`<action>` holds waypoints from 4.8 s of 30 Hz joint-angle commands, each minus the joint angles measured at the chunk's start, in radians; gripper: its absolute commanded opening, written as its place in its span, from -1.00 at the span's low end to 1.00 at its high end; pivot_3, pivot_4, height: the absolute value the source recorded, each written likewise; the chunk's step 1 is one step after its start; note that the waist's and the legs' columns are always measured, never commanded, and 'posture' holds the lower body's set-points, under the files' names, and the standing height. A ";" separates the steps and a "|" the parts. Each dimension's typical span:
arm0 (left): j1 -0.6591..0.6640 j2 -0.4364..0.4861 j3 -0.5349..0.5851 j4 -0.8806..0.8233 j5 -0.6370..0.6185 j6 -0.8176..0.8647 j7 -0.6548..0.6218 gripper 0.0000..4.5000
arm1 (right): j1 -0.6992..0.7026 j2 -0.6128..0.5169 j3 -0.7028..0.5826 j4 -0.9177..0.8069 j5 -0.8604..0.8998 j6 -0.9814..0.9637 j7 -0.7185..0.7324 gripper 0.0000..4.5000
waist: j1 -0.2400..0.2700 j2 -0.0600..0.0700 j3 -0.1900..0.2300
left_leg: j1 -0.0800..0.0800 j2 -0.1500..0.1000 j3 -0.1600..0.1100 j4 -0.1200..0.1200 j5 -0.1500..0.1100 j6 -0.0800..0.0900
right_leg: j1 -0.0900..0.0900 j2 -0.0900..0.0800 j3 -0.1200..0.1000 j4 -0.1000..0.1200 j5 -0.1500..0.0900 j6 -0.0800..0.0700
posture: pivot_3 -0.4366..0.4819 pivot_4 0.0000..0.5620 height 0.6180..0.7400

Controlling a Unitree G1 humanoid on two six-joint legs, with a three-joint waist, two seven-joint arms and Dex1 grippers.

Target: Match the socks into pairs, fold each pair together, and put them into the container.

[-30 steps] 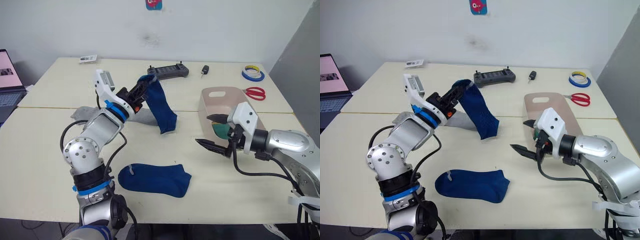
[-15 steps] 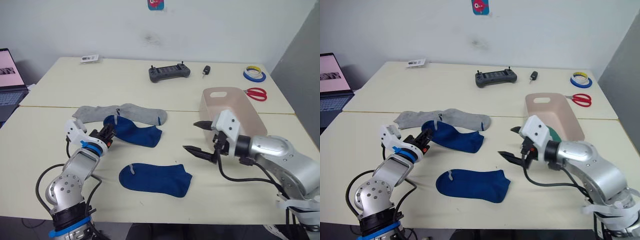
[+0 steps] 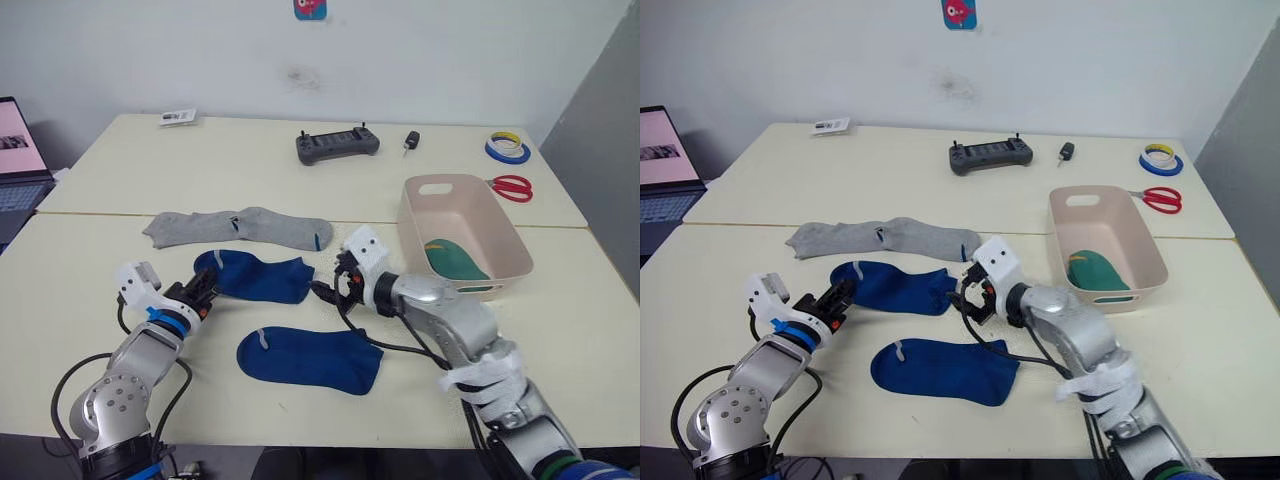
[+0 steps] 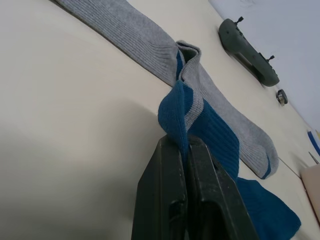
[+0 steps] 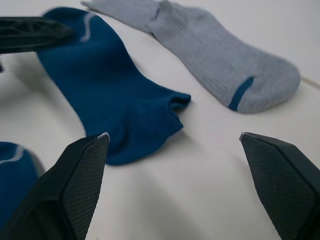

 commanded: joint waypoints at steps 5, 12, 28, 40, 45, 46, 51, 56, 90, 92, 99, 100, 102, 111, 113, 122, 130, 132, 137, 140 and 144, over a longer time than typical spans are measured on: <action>0.003 0.006 -0.006 -0.002 0.021 -0.026 -0.020 -0.98 | -0.062 0.121 -0.035 0.210 -0.037 -0.134 0.009 1.00 | -0.002 0.000 0.000 | 0.000 0.000 0.000 0.000 0.000 0.000 | 0.000 0.000 0.000 0.000 0.000 0.000 | -0.05 -0.47 1.00; 0.011 0.006 0.002 0.005 0.037 -0.035 -0.029 -1.00 | -0.080 0.159 -0.068 0.271 -0.035 -0.157 0.046 0.42 | -0.002 0.000 0.000 | 0.000 0.000 0.000 0.000 0.000 0.001 | 0.000 0.000 0.000 0.000 0.000 0.000 | -0.05 -0.47 1.00; 0.085 0.067 -0.008 -0.010 0.121 -0.103 -0.166 -0.72 | -0.049 0.179 -0.070 0.236 -0.048 -0.144 0.065 -1.00 | -0.004 0.001 0.000 | 0.000 0.000 0.000 -0.001 -0.001 0.001 | -0.001 0.000 0.000 0.000 0.000 0.000 | -0.05 -0.47 1.00; 0.180 0.385 -0.005 0.143 0.161 -0.062 -0.570 0.87 | 0.003 0.133 -0.061 0.125 -0.054 -0.118 0.072 -1.00 | -0.004 0.003 0.002 | 0.000 0.000 -0.001 -0.003 -0.001 0.002 | -0.002 0.000 0.000 0.000 0.000 0.000 | -0.05 -0.47 1.00; 0.042 0.414 -0.104 0.247 0.287 -0.127 -0.593 0.99 | 0.015 0.116 -0.060 0.095 -0.054 -0.103 0.074 -1.00 | 0.000 0.003 0.002 | 0.000 0.000 -0.001 -0.003 -0.002 0.003 | -0.002 0.000 -0.001 0.000 0.000 0.000 | -0.05 -0.47 1.00; 0.014 0.410 -0.123 0.261 0.311 -0.140 -0.595 0.99 | 0.016 0.116 -0.060 0.092 -0.054 -0.101 0.074 -1.00 | -0.002 0.002 0.002 | 0.000 0.000 -0.001 -0.003 -0.002 0.003 | -0.002 0.000 -0.002 0.000 0.000 0.000 | -0.05 -0.47 1.00; -0.079 0.381 -0.203 0.290 0.400 -0.175 -0.582 0.99 | 0.017 0.115 -0.060 0.082 -0.057 -0.094 0.072 -1.00 | -0.006 0.002 0.001 | -0.001 0.000 0.000 -0.003 -0.002 0.003 | -0.003 0.000 0.000 0.000 0.000 0.000 | -0.05 -0.47 1.00; -0.133 0.358 -0.249 0.323 0.466 -0.189 -0.564 0.74 | 0.018 0.114 -0.058 0.077 -0.059 -0.092 0.070 -1.00 | -0.007 0.003 0.002 | -0.001 0.001 0.000 -0.003 -0.002 0.004 | -0.004 0.000 0.000 0.001 0.000 0.000 | -0.05 -0.47 1.00; 0.116 0.322 0.000 -0.311 -0.208 0.345 -0.424 -0.99 | 0.383 -0.297 -0.242 -0.747 0.343 0.243 0.245 -1.00 | -0.007 0.003 0.002 | 0.000 0.000 -0.001 -0.003 -0.002 0.004 | -0.001 -0.001 0.000 -0.001 0.000 0.000 | -0.05 -0.47 1.00; 0.176 0.311 -0.010 -0.335 -0.196 0.323 -0.421 -0.99 | 0.426 -0.304 -0.221 -0.758 0.329 0.222 0.227 -1.00 | -0.009 0.003 0.002 | 0.001 0.001 -0.001 -0.003 -0.002 0.004 | -0.001 0.000 0.000 -0.001 0.000 0.000 | -0.05 -0.47 1.00; 0.335 0.287 -0.063 -0.357 -0.081 0.214 -0.452 -0.99 | 0.525 -0.359 -0.135 -0.759 0.236 0.111 0.197 -1.00 | -0.001 0.003 0.002 | 0.000 0.000 0.000 -0.003 -0.002 0.003 | 0.000 -0.001 0.000 -0.003 0.000 0.000 | -0.05 -0.47 1.00; 0.345 0.290 -0.062 -0.361 -0.087 0.211 -0.457 -0.99 | 0.532 -0.363 -0.142 -0.760 0.240 0.107 0.200 -1.00 | -0.001 0.003 0.002 | 0.000 0.000 -0.001 -0.003 -0.002 0.003 | 0.000 0.000 0.000 -0.004 0.000 0.000 | -0.05 -0.47 1.00; 0.355 0.297 -0.055 -0.366 -0.104 0.208 -0.459 -0.99 | 0.542 -0.369 -0.167 -0.763 0.261 0.104 0.208 -1.00 | -0.001 0.003 0.002 | 0.000 0.000 -0.001 -0.003 -0.002 0.004 | 0.000 0.000 0.000 -0.004 0.000 0.000 | -0.05 -0.47 1.00; 0.386 0.341 -0.037 -0.387 -0.182 0.215 -0.451 -0.99 | 0.549 -0.395 -0.276 -0.773 0.381 0.147 0.203 -1.00 | -0.001 0.003 0.002 | 0.000 0.000 0.000 -0.004 -0.002 0.004 | 0.000 0.000 0.000 -0.004 0.000 0.000 | -0.05 -0.47 1.00; 0.406 0.330 -0.062 -0.387 -0.148 0.200 -0.444 -0.99 | 0.550 -0.410 -0.265 -0.756 0.365 0.140 0.201 -1.00 | -0.002 0.003 0.002 | 0.000 0.000 0.000 -0.004 -0.002 0.004 | 0.000 0.000 0.000 -0.004 0.000 0.000 | -0.05 -0.47 1.00; 0.447 0.274 -0.165 -0.371 0.005 0.106 -0.437 -0.99 | 0.547 -0.432 -0.180 -0.706 0.291 0.116 0.178 -1.00 | -0.001 0.003 0.002 | 0.000 0.000 0.000 -0.004 -0.002 0.004 | 0.000 0.000 0.001 -0.005 0.000 0.000 | -0.05 -0.47 1.00; 0.465 0.262 -0.205 -0.366 0.095 0.046 -0.453 -0.99 | 0.530 -0.424 -0.121 -0.670 0.225 0.079 0.176 -1.00 | -0.001 0.003 0.002 | 0.000 0.000 0.000 -0.004 -0.002 0.004 | 0.000 0.000 0.000 -0.005 0.000 0.000 | -0.05 -0.47 1.00; 0.466 0.253 -0.208 -0.359 0.105 0.033 -0.453 -0.99 | 0.526 -0.419 -0.113 -0.663 0.213 0.074 0.173 -1.00 | -0.001 0.003 0.002 | 0.000 0.000 0.000 -0.004 -0.002 0.004 | 0.000 0.000 0.001 -0.005 0.000 0.000 | -0.05 -0.47 1.00; 0.461 0.239 -0.220 -0.345 0.139 0.009 -0.444 -0.99 | 0.515 -0.415 -0.103 -0.654 0.195 0.057 0.173 -1.00 | -0.001 0.003 0.002 | 0.000 0.000 -0.001 -0.004 -0.002 0.004 | 0.001 0.000 0.000 -0.005 0.000 0.000 | -0.05 -0.47 1.00; 0.464 0.235 -0.221 -0.344 0.147 0.006 -0.449 -0.99 | 0.509 -0.413 -0.112 -0.666 0.202 0.056 0.176 -1.00 | -0.001 0.003 0.002 | 0.000 0.000 -0.001 -0.004 -0.002 0.004 | 0.001 0.000 0.000 -0.005 0.000 0.000 | -0.05 -0.47 1.00; 0.466 0.232 -0.226 -0.339 0.159 -0.004 -0.453 -0.99 | 0.499 -0.417 -0.127 -0.683 0.214 0.068 0.179 -1.00 | -0.001 0.003 0.002 | 0.000 0.000 -0.001 -0.004 -0.002 0.004 | 0.001 0.000 0.000 -0.005 0.000 0.000 | -0.05 -0.47 1.00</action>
